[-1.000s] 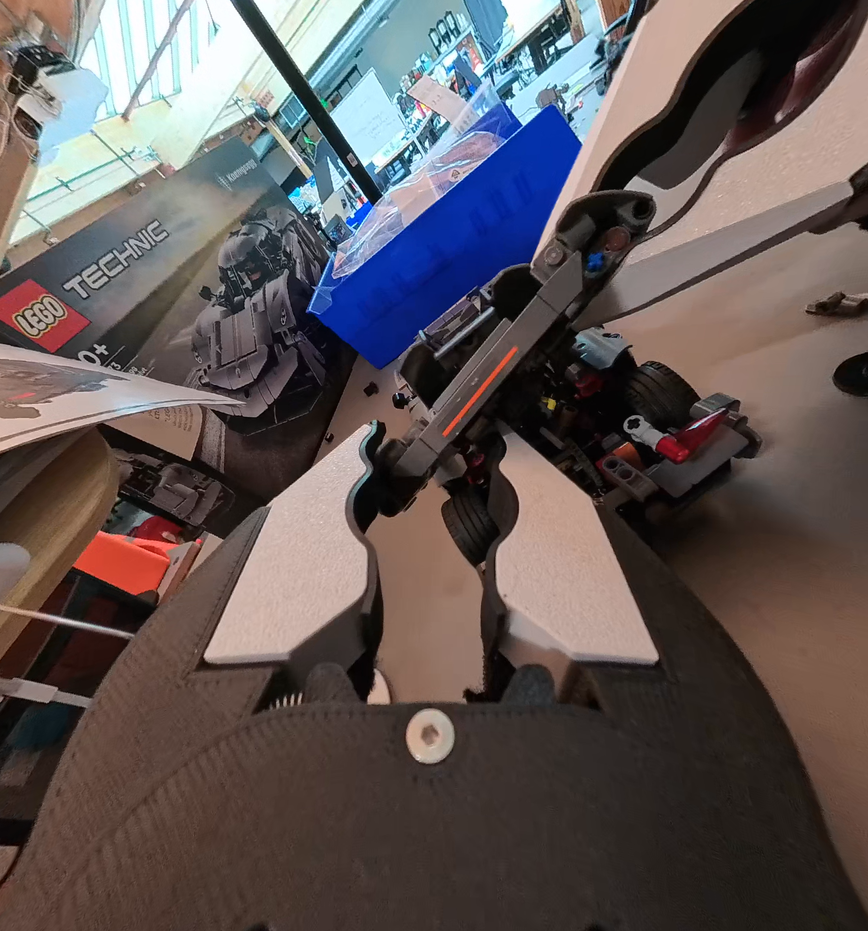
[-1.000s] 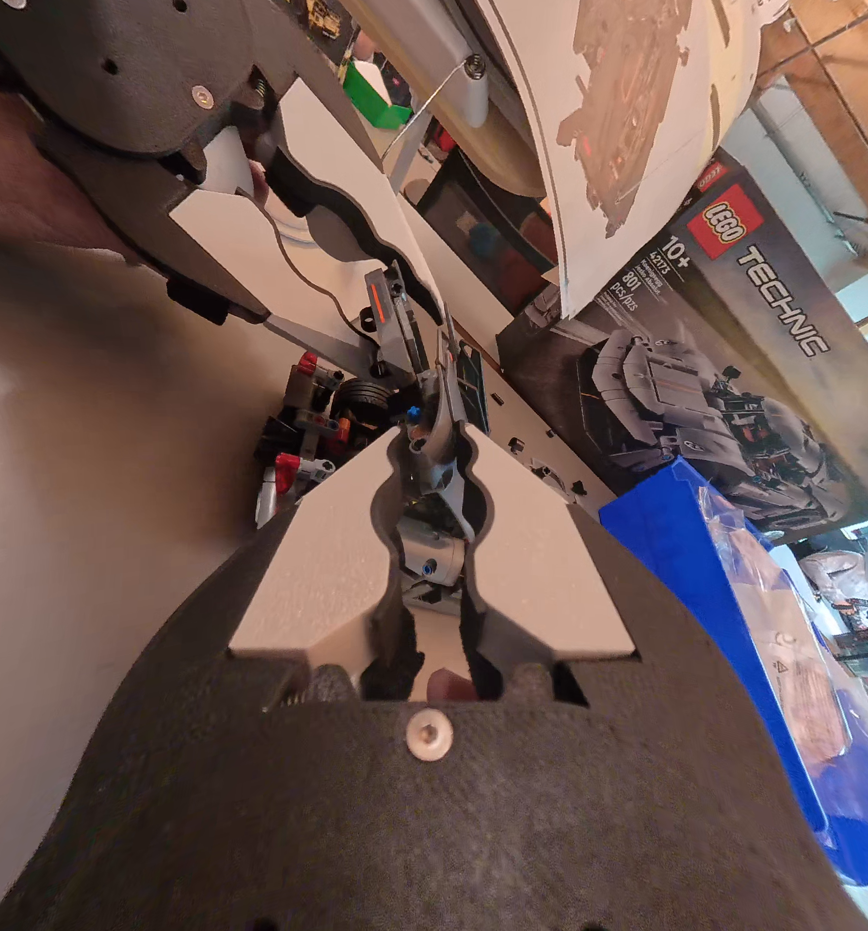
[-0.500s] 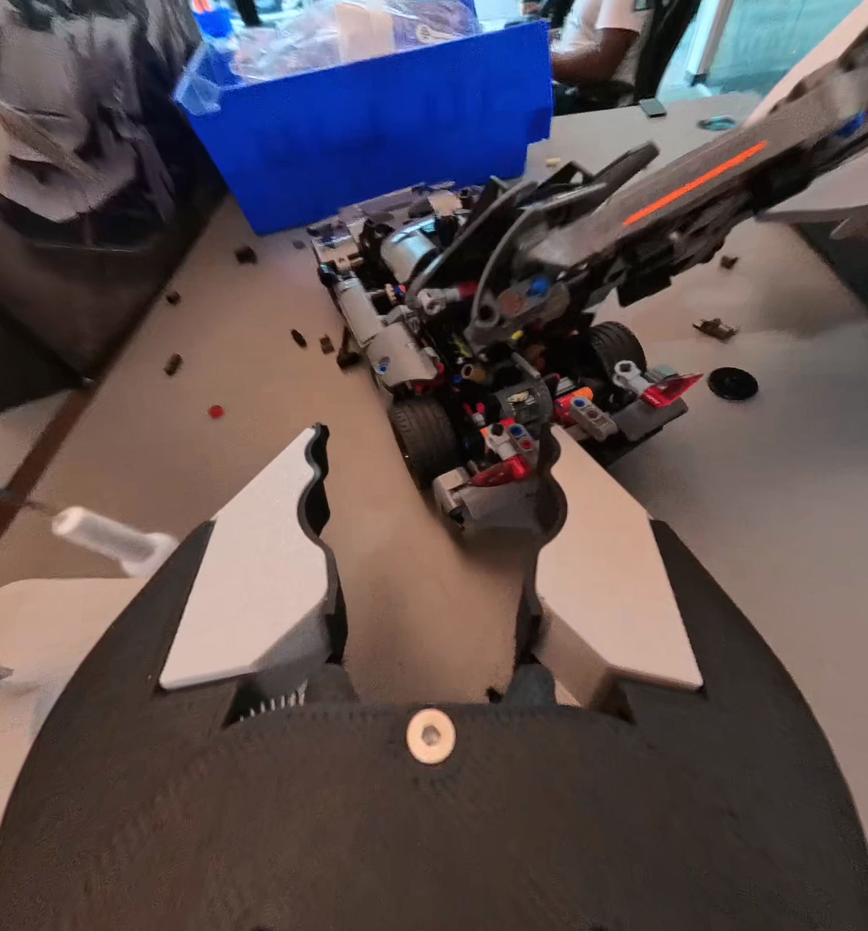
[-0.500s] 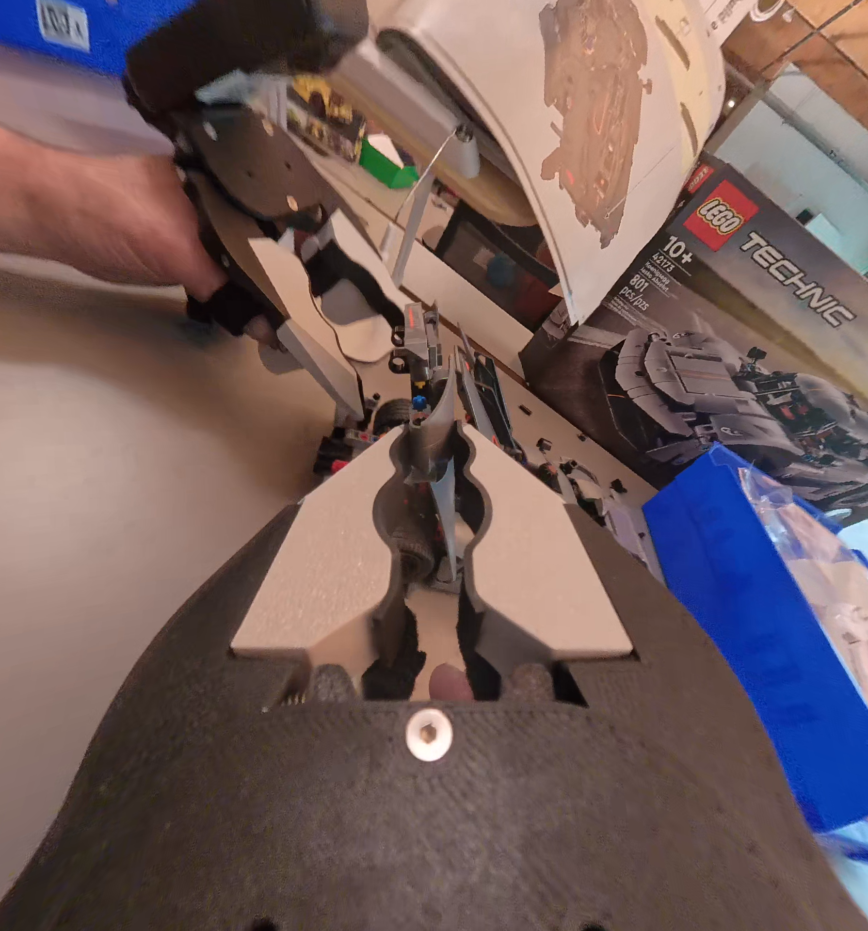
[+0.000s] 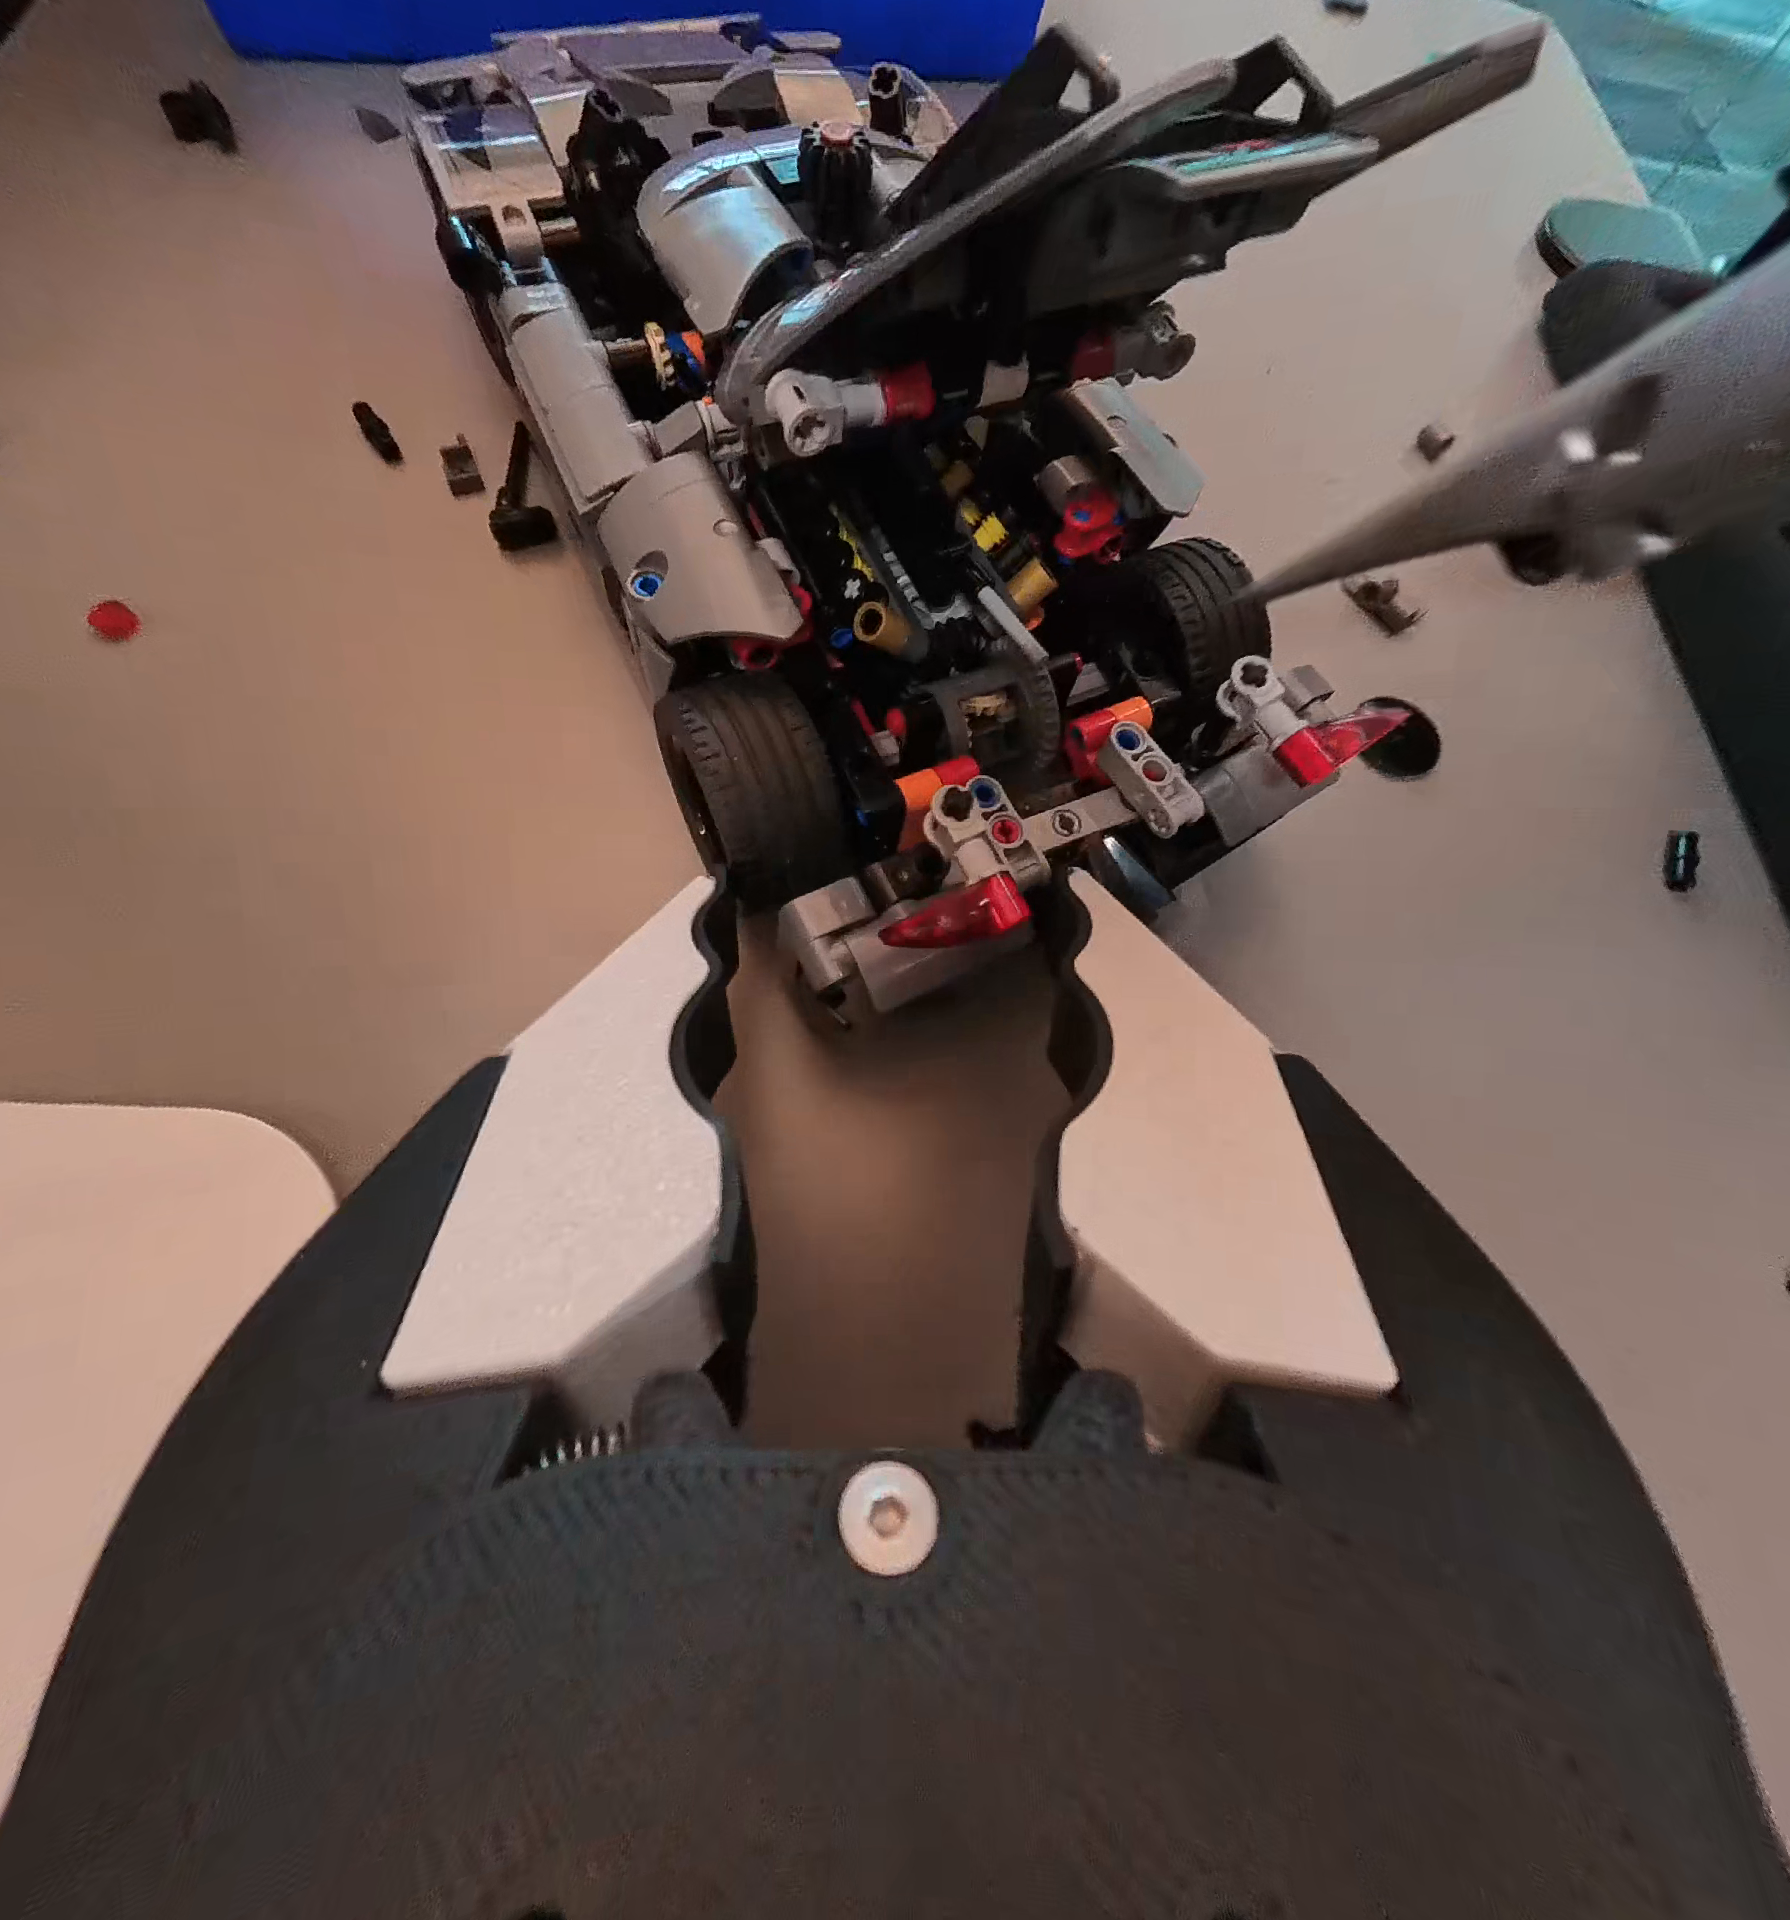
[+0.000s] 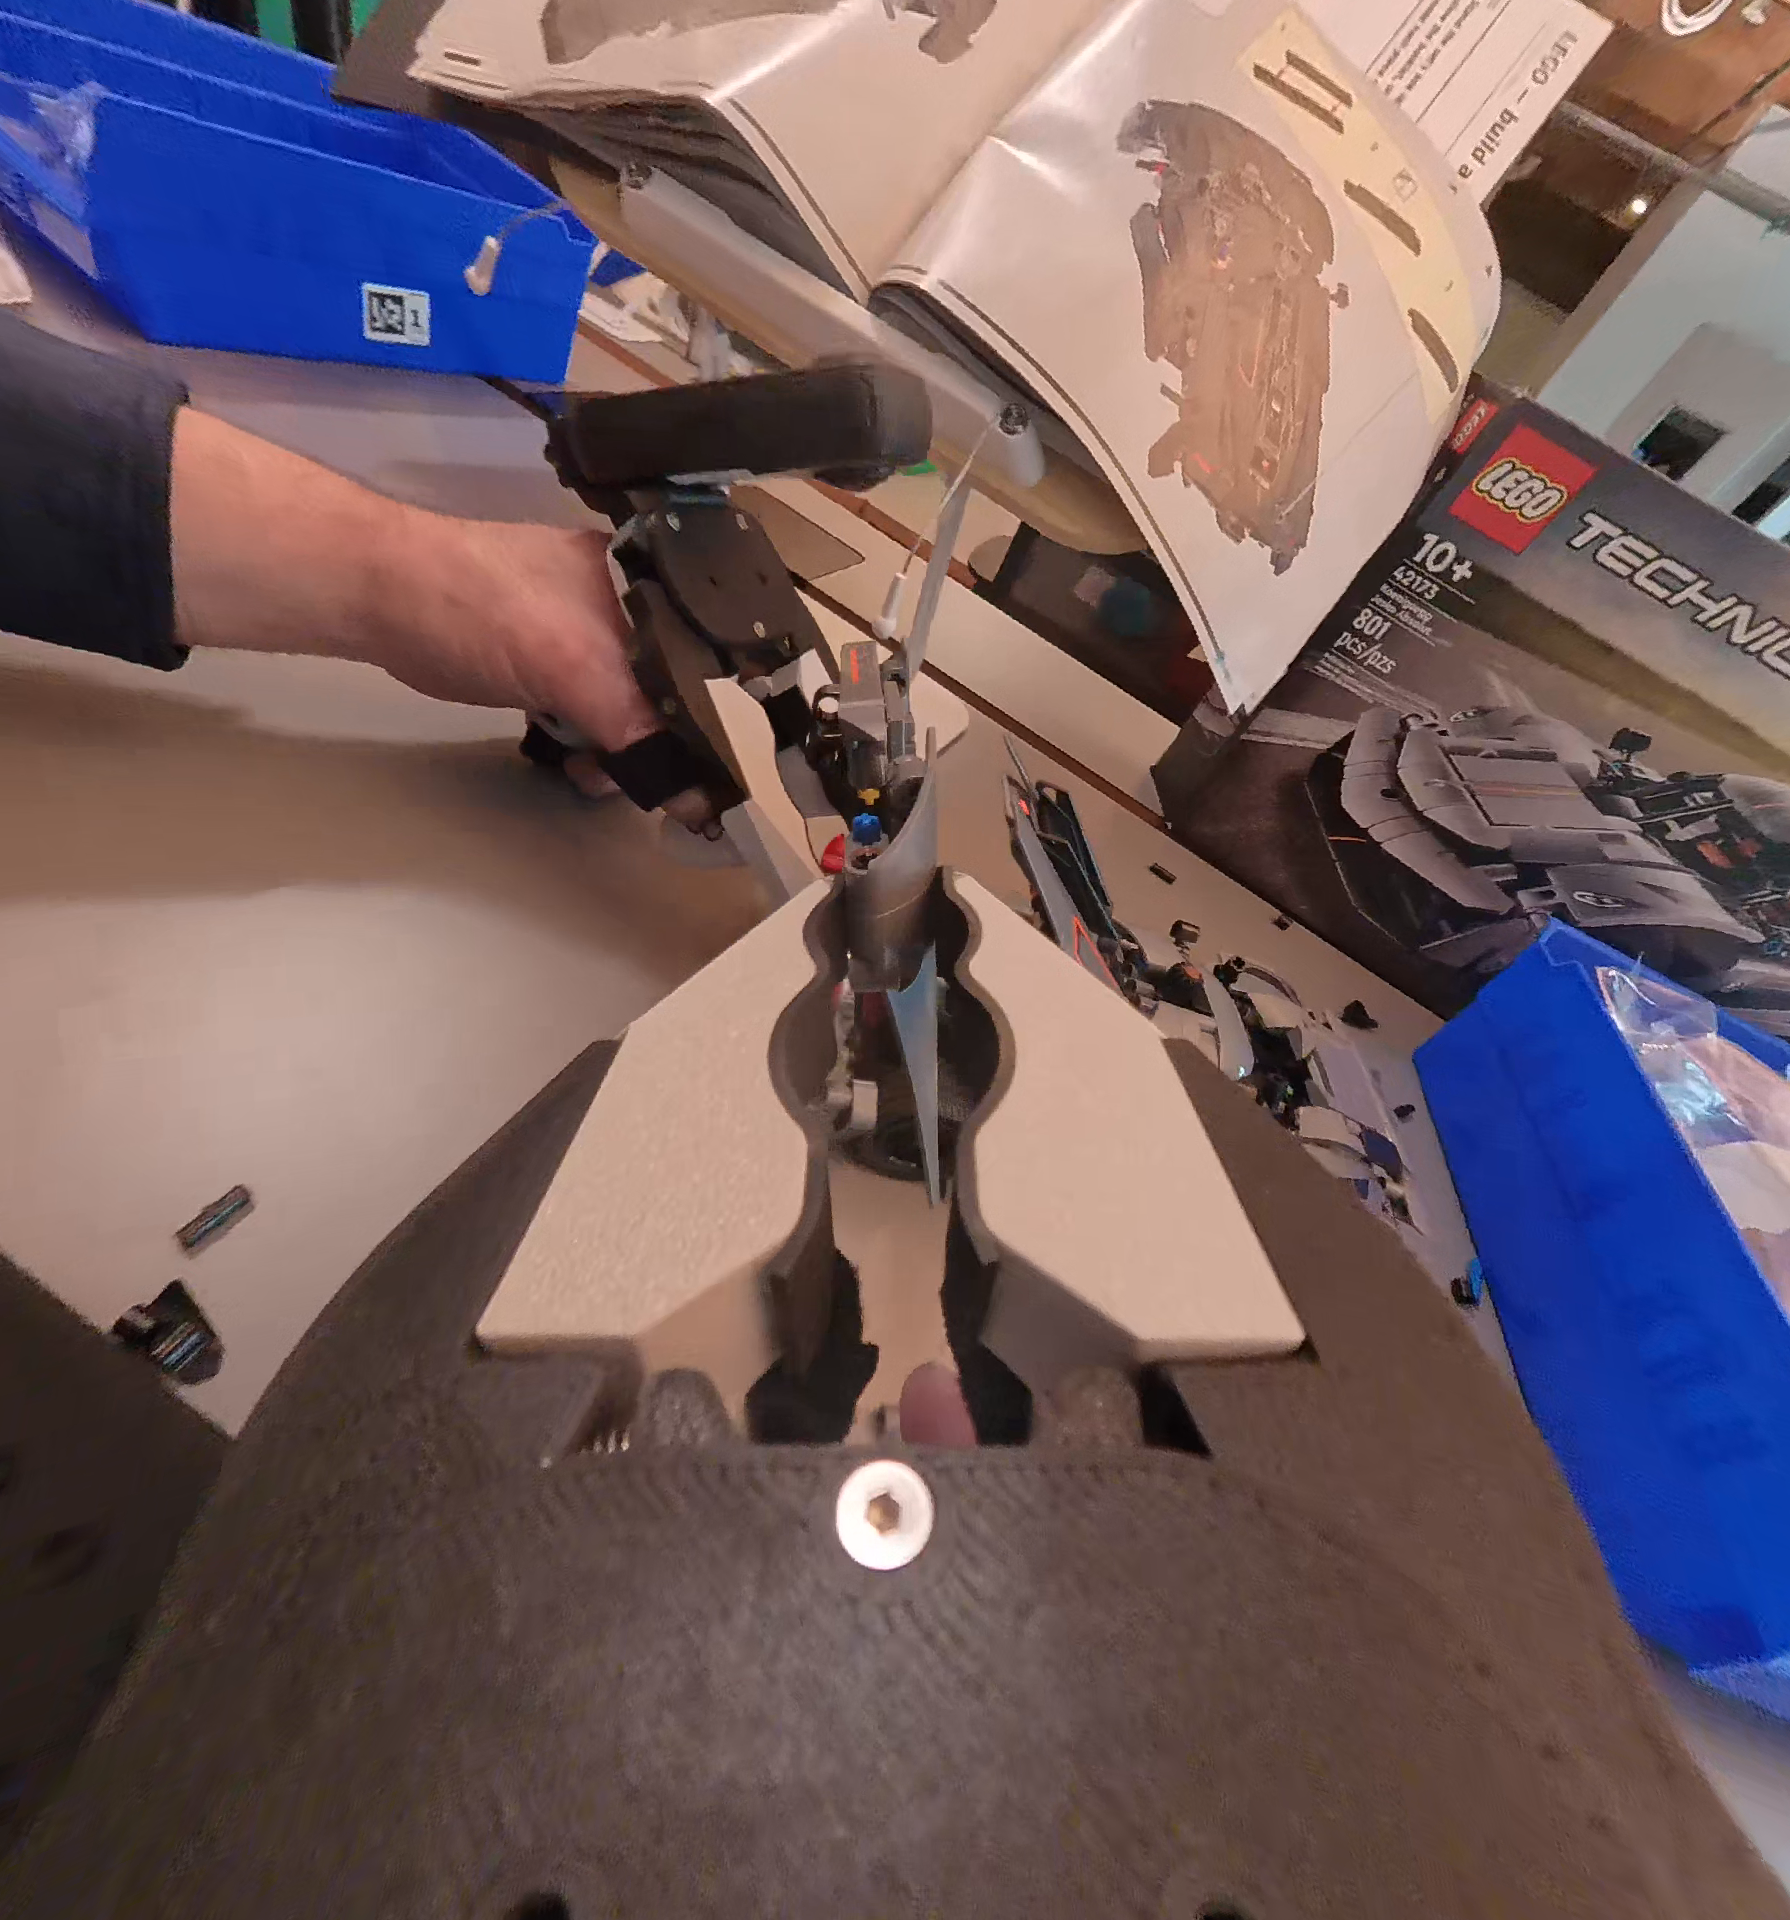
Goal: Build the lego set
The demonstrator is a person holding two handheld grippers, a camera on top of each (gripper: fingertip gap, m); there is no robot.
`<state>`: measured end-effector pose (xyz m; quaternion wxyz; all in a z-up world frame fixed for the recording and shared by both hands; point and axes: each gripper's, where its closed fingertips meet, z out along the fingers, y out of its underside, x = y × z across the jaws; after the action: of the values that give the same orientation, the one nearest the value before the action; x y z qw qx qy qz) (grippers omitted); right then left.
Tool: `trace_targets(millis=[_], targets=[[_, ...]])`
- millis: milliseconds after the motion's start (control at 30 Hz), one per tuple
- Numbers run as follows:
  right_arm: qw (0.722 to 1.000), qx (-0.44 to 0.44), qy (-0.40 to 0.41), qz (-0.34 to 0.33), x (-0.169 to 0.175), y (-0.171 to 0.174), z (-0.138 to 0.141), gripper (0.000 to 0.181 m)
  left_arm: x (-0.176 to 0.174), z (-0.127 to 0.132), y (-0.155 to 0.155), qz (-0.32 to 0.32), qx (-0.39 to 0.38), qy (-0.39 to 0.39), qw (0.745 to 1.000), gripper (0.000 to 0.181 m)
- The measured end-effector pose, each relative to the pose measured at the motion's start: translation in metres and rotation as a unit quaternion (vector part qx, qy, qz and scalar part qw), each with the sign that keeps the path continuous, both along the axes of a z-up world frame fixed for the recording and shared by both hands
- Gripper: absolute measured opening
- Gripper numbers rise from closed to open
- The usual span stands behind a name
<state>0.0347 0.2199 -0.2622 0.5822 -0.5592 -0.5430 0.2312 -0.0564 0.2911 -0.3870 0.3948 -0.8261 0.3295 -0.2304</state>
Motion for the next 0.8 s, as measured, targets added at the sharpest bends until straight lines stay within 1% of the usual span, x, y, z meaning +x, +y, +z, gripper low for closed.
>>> trace_targets(millis=[167,233,300,367,400,467,567,600,633,700,767,800], targets=[[1.0,-0.015,0.003,0.017,0.019,-0.015,0.011,0.013,0.013,-0.002,-0.011,0.032,-0.029,-0.015,0.999,0.059],[1.0,-0.018,0.003,0.022,0.029,-0.018,0.014,0.013,0.024,-0.003,-0.02,0.035,-0.044,-0.025,0.998,0.061],[1.0,-0.02,0.003,0.019,0.04,-0.019,0.017,0.013,0.037,-0.006,-0.029,0.034,-0.041,-0.011,0.999,0.062],[0.999,-0.027,0.004,0.019,0.05,-0.021,0.019,0.013,0.053,-0.008,-0.038,0.023,-0.049,-0.004,0.999,0.067],[0.999,-0.033,0.005,0.022,0.054,-0.023,0.021,0.013,0.061,-0.01,-0.043,0.007,-0.047,0.003,0.999,0.069],[0.999,-0.031,-0.001,0.026,0.061,-0.026,0.025,0.013,0.063,-0.013,-0.051,-0.027,-0.04,0.038,0.998,0.07],[0.999,-0.026,-0.002,0.036,0.067,-0.029,0.028,0.013,0.059,0.006,-0.056,-0.039,-0.043,-0.011,0.998,0.08],[0.999,-0.027,-0.001,0.043,0.068,-0.031,0.028,0.013,0.052,0.012,-0.055,-0.033,-0.041,-0.012,0.999,0.081],[0.999,-0.027,-0.003,0.047,0.07,-0.033,0.028,0.013,0.046,0.022,-0.053,-0.029,-0.022,-0.013,0.999,0.081],[0.998,-0.024,-0.008,0.051,0.073,-0.036,0.027,0.013,0.037,0.043,-0.044,-0.018,0.033,0.008,0.999,0.08],[0.998,-0.024,-0.007,0.056,0.075,-0.039,0.027,0.013,0.043,0.064,-0.032,-0.034,0.103,0.051,0.993,0.078],[0.998,-0.024,-0.006,0.059,0.076,-0.04,0.027,0.013,0.049,0.07,-0.025,-0.046,0.139,0.088,0.985,0.076]])
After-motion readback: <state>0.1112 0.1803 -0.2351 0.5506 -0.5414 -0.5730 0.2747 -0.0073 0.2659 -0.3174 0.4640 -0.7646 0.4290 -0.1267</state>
